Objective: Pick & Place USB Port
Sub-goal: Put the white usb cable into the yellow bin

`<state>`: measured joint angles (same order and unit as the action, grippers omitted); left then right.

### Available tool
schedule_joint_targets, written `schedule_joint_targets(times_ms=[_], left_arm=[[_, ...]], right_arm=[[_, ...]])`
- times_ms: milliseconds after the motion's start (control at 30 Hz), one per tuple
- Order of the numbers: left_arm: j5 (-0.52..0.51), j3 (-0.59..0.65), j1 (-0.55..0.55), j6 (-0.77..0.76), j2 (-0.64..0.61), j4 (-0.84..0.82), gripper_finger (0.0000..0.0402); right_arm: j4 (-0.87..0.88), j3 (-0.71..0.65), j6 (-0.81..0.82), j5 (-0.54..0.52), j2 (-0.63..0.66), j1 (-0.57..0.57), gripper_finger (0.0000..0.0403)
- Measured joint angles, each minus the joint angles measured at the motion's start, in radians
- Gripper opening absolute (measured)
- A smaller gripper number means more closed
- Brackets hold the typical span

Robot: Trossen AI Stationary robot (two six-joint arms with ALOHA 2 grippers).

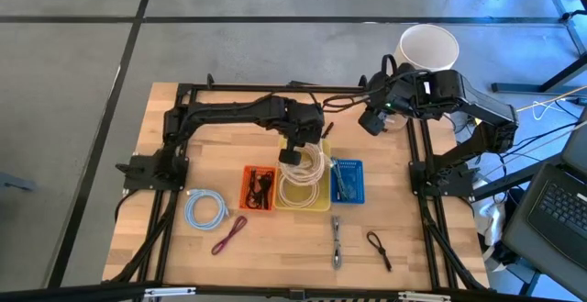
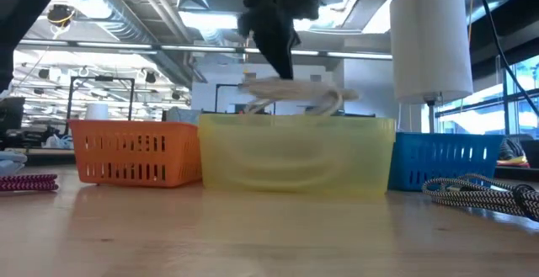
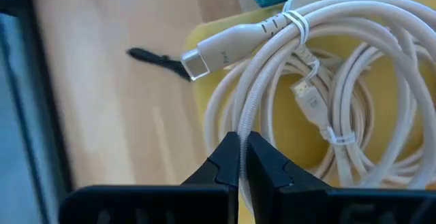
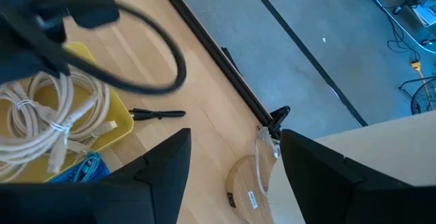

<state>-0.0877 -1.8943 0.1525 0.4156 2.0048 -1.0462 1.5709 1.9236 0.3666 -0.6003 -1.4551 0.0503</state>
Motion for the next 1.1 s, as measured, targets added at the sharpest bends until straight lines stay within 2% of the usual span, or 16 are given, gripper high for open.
schedule_joint_targets(times_ms=[167,433,667,933,1100], left_arm=[[0.063,0.104,0.018,-0.008,0.002,0.128,0.0003],[0.090,0.251,0.044,-0.020,0.001,0.267,0.0003],[0.120,0.355,0.061,-0.042,0.000,0.329,0.0003],[0.114,0.384,0.060,-0.054,-0.001,0.374,0.0006],[0.121,0.384,0.060,-0.080,-0.001,0.393,0.0039]], right_arm=[[0.000,0.000,0.011,-0.002,0.000,0.000,0.0230],[0.000,0.000,0.022,-0.002,0.000,0.000,0.0230],[0.000,0.000,0.028,-0.002,0.000,0.000,0.0230],[0.000,0.000,0.048,-0.002,0.000,0.000,0.0230],[0.000,0.000,0.049,-0.002,0.000,0.000,0.0230]])
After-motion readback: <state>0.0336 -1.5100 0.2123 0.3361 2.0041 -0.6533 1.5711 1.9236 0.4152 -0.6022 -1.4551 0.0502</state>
